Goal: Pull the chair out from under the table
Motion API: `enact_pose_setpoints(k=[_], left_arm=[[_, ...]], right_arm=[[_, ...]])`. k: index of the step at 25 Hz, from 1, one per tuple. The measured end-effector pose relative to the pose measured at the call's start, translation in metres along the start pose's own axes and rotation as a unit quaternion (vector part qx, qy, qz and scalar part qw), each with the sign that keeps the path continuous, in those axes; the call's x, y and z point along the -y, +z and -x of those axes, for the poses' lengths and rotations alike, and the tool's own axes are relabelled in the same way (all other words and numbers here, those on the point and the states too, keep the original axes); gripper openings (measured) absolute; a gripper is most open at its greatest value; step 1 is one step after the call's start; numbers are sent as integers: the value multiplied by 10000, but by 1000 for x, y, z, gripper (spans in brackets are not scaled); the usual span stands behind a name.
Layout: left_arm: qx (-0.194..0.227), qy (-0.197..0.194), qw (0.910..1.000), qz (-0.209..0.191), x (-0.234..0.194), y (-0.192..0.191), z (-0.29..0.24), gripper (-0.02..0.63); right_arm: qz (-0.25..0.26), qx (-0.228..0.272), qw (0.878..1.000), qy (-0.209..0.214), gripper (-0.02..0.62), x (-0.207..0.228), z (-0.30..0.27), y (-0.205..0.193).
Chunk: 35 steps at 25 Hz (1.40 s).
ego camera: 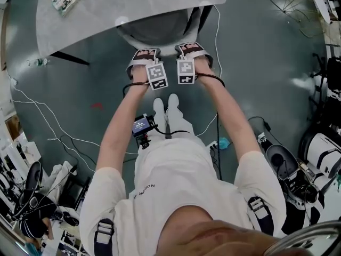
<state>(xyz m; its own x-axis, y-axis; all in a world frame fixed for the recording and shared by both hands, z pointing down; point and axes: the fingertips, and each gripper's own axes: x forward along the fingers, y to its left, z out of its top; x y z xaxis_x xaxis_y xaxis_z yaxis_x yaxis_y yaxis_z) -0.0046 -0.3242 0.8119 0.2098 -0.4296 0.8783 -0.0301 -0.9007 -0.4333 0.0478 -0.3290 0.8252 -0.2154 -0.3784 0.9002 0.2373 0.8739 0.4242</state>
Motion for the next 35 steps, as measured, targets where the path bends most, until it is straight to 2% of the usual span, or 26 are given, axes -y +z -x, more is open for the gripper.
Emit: enact_pose_setpoints(k=[1, 5, 12, 17, 22, 35], left_arm=[[4, 0, 10000, 5, 0, 0, -1, 121], [-30, 14, 10000, -60, 4, 0, -1, 96], [-72, 26, 9998, -196, 6, 0, -5, 87], [-75, 60, 9999, -128, 6, -1, 0, 83], [-95, -1, 9999, -118, 12, -2, 4, 81], [3, -195, 9998, -41, 58, 21, 24, 78]], right_arm=[[27, 3, 10000, -61, 127, 2, 0, -1], [-69, 16, 9999, -120, 103, -2, 0, -1], [-109, 57, 9999, -76, 95, -3, -3, -1], [-129, 158, 9996, -188, 95, -3, 2, 2], [-69, 194, 9997, -111, 92, -11, 5, 6], [0, 226, 9997, -41, 92, -57, 29, 3]])
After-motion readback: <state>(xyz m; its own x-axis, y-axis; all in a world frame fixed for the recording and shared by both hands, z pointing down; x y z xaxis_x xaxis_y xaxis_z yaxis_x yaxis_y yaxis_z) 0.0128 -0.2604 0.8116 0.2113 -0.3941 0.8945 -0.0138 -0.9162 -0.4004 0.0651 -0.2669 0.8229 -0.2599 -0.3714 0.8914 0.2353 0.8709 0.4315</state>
